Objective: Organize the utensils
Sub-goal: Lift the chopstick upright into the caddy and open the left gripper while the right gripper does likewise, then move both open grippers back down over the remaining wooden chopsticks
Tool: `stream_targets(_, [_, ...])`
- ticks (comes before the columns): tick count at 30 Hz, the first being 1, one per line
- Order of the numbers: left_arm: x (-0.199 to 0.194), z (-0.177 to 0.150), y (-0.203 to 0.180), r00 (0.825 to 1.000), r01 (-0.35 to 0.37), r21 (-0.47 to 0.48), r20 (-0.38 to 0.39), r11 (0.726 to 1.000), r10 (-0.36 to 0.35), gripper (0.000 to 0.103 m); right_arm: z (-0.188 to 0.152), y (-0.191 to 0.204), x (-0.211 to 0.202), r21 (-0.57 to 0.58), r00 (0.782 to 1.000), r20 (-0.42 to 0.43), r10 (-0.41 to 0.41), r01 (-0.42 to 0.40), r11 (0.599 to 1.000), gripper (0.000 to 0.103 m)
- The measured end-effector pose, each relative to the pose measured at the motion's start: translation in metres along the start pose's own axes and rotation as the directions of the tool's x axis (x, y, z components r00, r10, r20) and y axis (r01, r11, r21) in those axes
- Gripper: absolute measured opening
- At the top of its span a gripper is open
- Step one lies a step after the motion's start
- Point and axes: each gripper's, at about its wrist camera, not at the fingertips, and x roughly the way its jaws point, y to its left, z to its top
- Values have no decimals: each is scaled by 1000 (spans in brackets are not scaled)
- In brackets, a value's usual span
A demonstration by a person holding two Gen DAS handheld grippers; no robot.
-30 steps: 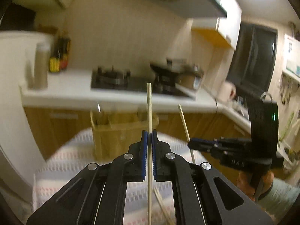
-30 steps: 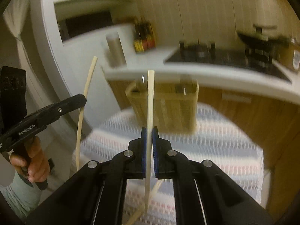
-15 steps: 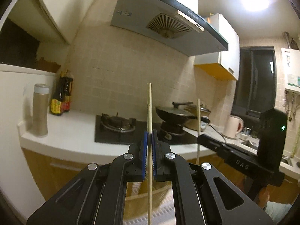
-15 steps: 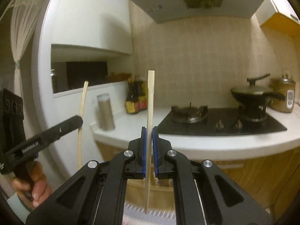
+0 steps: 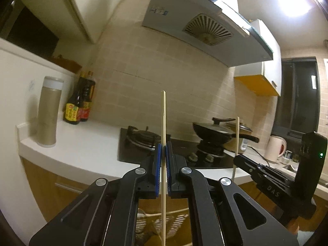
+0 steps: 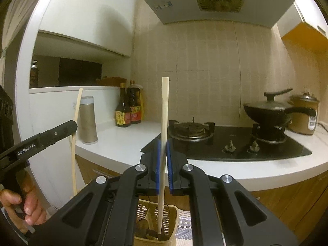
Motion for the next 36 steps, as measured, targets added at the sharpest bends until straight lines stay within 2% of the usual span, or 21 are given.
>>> stream_targets(9, [14, -17, 10, 999, -35, 4, -4, 999, 35, 3, -19, -3, 18, 15, 1000, -15, -8, 9, 1000, 4])
stream_targets(18, [8, -30, 0, 999, -38, 67, 11, 997, 37, 3, -34, -3, 12, -10, 1000, -3, -1, 1, 1000, 5])
stream_targets(20, [6, -32, 0, 999, -38, 70, 13, 997, 38, 4, -39, -4, 10, -18, 999, -25, 23, -24, 1000, 5])
stream_targets(22, [6, -33, 0, 999, -34, 76, 0, 997, 34, 13, -42, -6, 8, -19, 997, -53, 50, -51, 999, 6])
stream_targets(23, [4, -34, 0, 999, -37, 78, -2, 996, 37, 21, -44, -6, 7, -17, 996, -64, 58, -59, 998, 8])
stream_targets(24, [3, -34, 0, 999, -39, 81, -3, 996, 40, 24, -45, -8, 5, -12, 995, -75, 66, -67, 998, 14])
stream_targets(25, [0, -35, -1, 999, -40, 85, -5, 996, 41, 28, -46, -11, 2, -3, 994, -82, 70, -71, 997, 25])
stream_targets(26, [-3, -35, -1, 999, -42, 87, -7, 995, 42, 31, -46, -13, -2, 7, 994, -83, 73, -73, 997, 32])
stream_targets(27, [-5, -34, -1, 999, -43, 87, -8, 995, 44, 32, -47, -16, -7, 18, 994, -83, 78, -77, 997, 46])
stream_targets(28, [-9, -33, 0, 999, -46, 83, -9, 996, 46, 35, -47, -18, -11, 24, 993, -85, 81, -79, 997, 51])
stream_targets(30, [-18, -30, 2, 999, -41, 67, -10, 997, 42, 39, -47, -20, -19, 28, 991, -101, 85, -82, 996, 51])
stream_targets(36, [-47, -14, 10, 999, -15, 5, -41, 1000, 15, 39, -45, -15, -49, 7, 982, -175, 73, -73, 997, 51])
